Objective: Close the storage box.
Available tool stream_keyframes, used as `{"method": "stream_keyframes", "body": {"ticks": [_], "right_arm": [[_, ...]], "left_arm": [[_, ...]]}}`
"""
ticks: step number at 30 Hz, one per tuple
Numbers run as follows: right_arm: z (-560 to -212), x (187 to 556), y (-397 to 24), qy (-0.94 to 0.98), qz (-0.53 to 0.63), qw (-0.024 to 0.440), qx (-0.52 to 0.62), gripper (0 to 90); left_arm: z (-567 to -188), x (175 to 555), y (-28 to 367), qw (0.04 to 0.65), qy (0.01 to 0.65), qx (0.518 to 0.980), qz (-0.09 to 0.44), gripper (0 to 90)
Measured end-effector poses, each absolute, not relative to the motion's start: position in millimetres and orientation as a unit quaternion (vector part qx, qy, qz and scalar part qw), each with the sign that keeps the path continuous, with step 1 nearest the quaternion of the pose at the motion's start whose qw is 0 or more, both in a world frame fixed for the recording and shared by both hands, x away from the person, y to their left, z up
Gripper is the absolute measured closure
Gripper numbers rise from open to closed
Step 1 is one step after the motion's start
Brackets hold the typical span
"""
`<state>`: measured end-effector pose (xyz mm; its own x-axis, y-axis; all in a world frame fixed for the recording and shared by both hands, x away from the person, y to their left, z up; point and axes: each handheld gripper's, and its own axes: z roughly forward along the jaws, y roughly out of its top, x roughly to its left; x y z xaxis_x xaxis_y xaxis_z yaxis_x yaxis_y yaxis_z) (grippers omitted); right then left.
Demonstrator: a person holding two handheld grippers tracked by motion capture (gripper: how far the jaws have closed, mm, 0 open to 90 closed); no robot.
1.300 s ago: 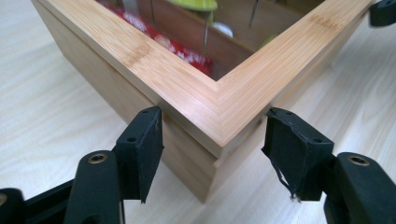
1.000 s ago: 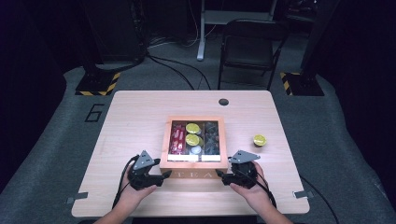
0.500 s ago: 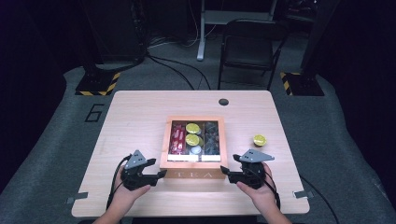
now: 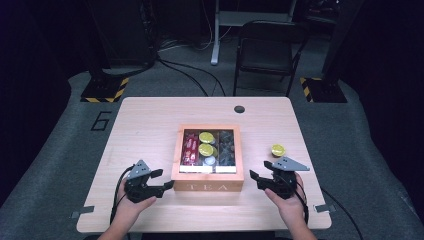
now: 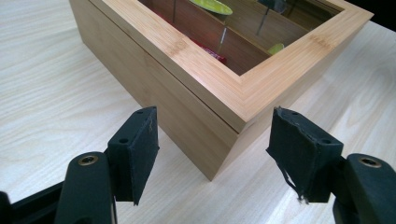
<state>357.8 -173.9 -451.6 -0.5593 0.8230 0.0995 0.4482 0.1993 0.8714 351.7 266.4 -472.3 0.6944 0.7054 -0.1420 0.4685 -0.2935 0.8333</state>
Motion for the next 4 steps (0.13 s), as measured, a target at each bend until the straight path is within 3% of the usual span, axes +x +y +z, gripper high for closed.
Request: {"method": "stream_keyframes", "body": {"ticks": [4], "right_arm": [[-453.0,354.3,-168.7,0.742,0.504,0.156,0.412,31.9]], "left_arm": [[-473.9,351.0,259.3,0.463,0.357,0.802,0.124,33.1]]}}
